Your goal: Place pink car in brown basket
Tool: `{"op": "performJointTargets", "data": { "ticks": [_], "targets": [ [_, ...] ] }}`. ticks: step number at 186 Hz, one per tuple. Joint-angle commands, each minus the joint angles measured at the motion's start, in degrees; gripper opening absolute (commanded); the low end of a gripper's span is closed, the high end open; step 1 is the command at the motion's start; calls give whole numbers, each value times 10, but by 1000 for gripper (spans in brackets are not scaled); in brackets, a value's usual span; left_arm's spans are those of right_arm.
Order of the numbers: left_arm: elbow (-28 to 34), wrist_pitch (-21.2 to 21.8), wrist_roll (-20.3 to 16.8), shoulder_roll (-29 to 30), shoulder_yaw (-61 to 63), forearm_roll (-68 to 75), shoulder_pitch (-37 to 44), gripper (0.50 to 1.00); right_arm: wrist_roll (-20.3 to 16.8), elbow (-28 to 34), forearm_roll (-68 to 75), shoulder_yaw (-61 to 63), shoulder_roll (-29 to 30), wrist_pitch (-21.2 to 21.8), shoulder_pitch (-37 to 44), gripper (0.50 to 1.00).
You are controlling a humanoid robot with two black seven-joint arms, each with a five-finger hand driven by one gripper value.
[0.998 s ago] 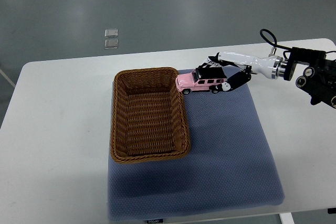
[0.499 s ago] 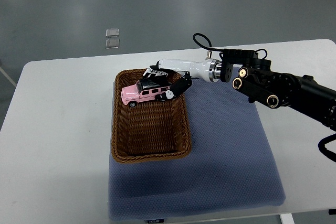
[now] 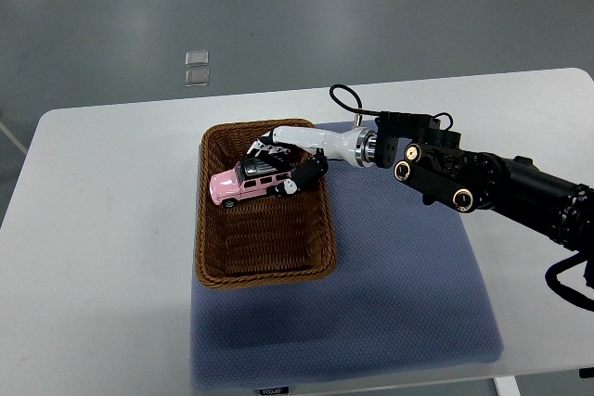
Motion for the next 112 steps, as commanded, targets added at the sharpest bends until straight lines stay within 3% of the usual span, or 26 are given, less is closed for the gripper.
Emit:
{"op": "performJointTargets", "data": {
  "ticks": [1,24,65,112],
  "targets": [
    [0,0,0,0,0,0,0,1000,0,2,6,4,-5,1,0,879],
    [0,0,0,0,0,0,0,1000,-9,2,60,33,-20,15,1,879],
    [0,0,0,0,0,0,0,1000,-116,0,298,83,-61,64,0,881],
    [0,0,0,0,0,0,0,1000,-177,-16,545,87,-81,68,-24,883]
  ]
}}
